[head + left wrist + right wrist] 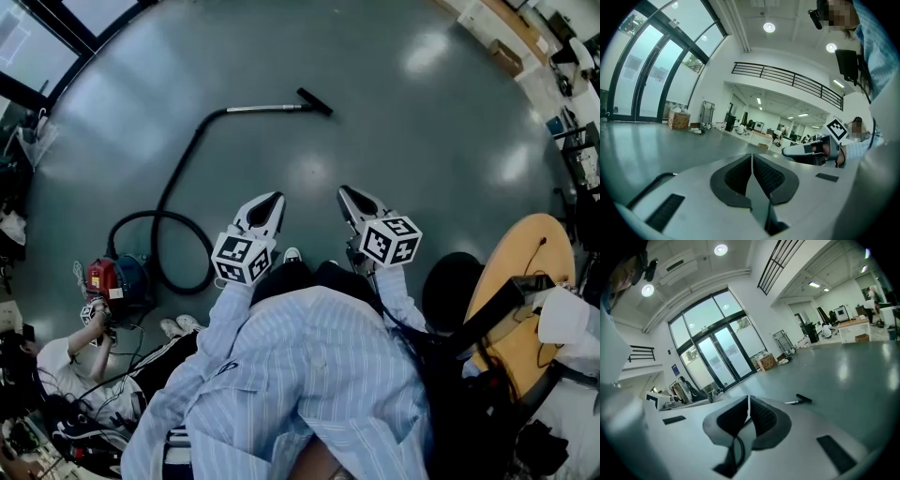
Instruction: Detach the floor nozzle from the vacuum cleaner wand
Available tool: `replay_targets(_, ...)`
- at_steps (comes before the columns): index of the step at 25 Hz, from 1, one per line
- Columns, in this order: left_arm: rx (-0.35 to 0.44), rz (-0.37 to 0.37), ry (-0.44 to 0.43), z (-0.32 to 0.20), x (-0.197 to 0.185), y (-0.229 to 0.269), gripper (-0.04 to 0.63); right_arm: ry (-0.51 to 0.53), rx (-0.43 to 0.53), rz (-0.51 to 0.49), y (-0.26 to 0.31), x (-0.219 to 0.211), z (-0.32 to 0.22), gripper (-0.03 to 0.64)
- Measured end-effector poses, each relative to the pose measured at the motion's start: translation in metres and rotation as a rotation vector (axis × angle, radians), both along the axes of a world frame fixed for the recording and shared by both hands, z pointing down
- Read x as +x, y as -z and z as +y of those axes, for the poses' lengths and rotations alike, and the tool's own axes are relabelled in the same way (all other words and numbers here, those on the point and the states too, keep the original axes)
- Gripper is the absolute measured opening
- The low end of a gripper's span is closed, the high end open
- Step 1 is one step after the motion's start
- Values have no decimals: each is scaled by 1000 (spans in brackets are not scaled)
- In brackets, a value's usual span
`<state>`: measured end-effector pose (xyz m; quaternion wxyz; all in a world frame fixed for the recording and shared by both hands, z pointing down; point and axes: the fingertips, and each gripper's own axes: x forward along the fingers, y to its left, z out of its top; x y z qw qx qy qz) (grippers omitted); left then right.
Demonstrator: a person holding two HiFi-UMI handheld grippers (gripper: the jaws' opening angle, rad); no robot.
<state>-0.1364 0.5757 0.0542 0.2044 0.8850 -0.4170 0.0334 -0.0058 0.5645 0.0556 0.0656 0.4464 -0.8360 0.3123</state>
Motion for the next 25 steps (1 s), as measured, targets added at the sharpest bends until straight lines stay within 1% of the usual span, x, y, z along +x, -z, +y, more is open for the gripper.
replay_targets(4,-17,-6,4,-4,-10,-14,6,-25,-14,14,-12,-1,-2,19)
replay_targets(8,-61,17,18,-16,-17,-28,6,-37,-54,36,-23,0,-5,20)
replay_targets(13,-108,36,3,-42,-1,-40,6,-90,-104,43,-36,24,-29,20)
replay_targets(17,-123,25,11,-90,13,-48,6,-98,-124,43,-50,42,-80,20)
replay_targets(21,-127,21,44,-156,30,-53,6,-66,-123,50,-57,61,-149,20)
replay_targets(25,-120,4,45,-232,68,-45,6,-20,-107,49,-46,95,-235,20)
